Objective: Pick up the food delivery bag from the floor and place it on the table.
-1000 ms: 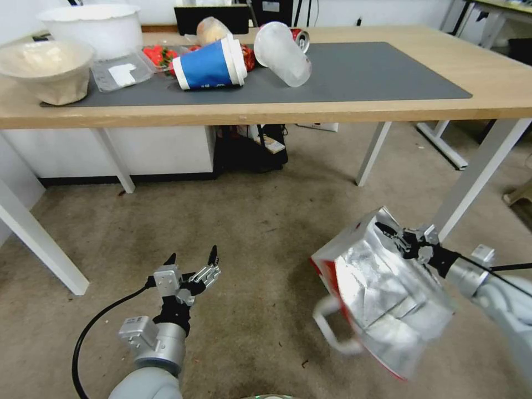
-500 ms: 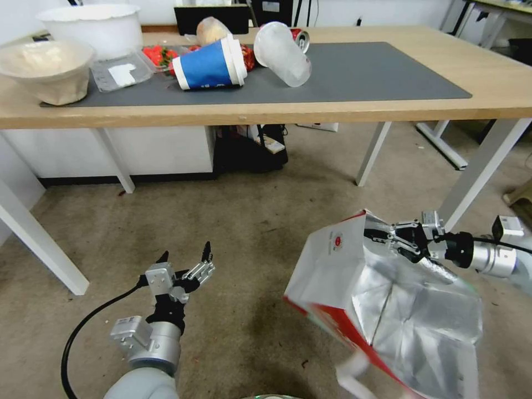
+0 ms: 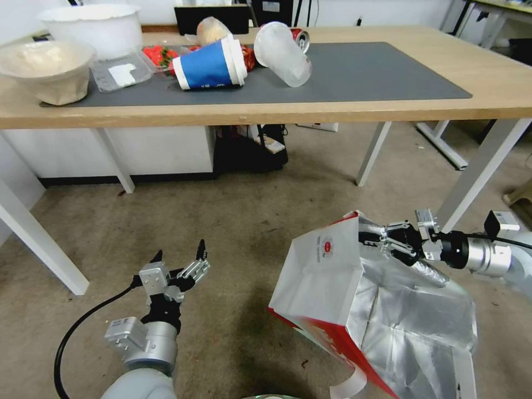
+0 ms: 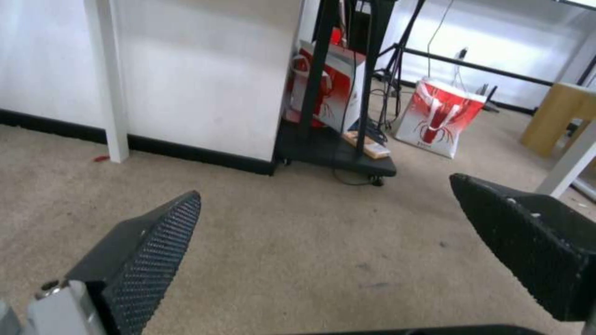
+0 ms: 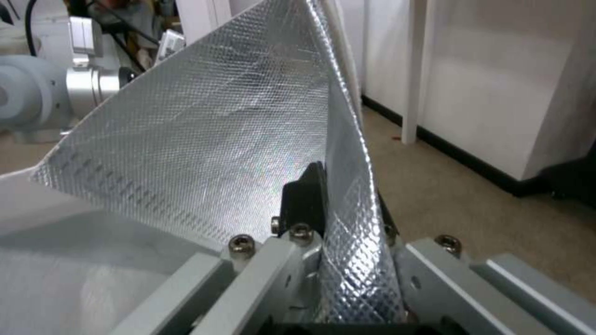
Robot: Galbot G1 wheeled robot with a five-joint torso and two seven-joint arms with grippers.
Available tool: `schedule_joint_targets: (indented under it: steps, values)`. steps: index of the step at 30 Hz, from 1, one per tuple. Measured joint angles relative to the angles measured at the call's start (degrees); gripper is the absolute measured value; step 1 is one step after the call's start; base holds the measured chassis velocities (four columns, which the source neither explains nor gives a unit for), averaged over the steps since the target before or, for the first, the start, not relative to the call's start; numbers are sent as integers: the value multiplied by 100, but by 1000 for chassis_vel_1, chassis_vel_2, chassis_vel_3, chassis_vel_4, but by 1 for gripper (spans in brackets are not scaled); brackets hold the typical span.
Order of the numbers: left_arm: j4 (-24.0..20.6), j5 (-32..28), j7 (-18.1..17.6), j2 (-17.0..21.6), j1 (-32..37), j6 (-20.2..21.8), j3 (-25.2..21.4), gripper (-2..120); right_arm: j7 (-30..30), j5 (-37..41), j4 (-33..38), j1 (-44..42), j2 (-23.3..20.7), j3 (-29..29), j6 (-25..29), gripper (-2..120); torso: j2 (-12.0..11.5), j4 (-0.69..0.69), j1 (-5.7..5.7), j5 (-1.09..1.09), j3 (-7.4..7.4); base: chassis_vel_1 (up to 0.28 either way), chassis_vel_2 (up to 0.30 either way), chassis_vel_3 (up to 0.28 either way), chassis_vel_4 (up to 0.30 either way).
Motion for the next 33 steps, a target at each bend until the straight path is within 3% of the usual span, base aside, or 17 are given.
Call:
schedule_joint_targets:
  steps: [21, 33]
  values:
    - [-9, 32, -132, -23, 14, -137, 52, 100, 159, -158, 248, -310, 111, 2, 6, 0, 20, 0, 1, 0, 11, 0, 0, 0, 0]
    - [-83, 30, -85, -7, 56, -72, 46, 100, 175, -203, 375, -510, 190, 68, 25, 0, 330, 0, 18, 0, 302, 0, 0, 0, 0]
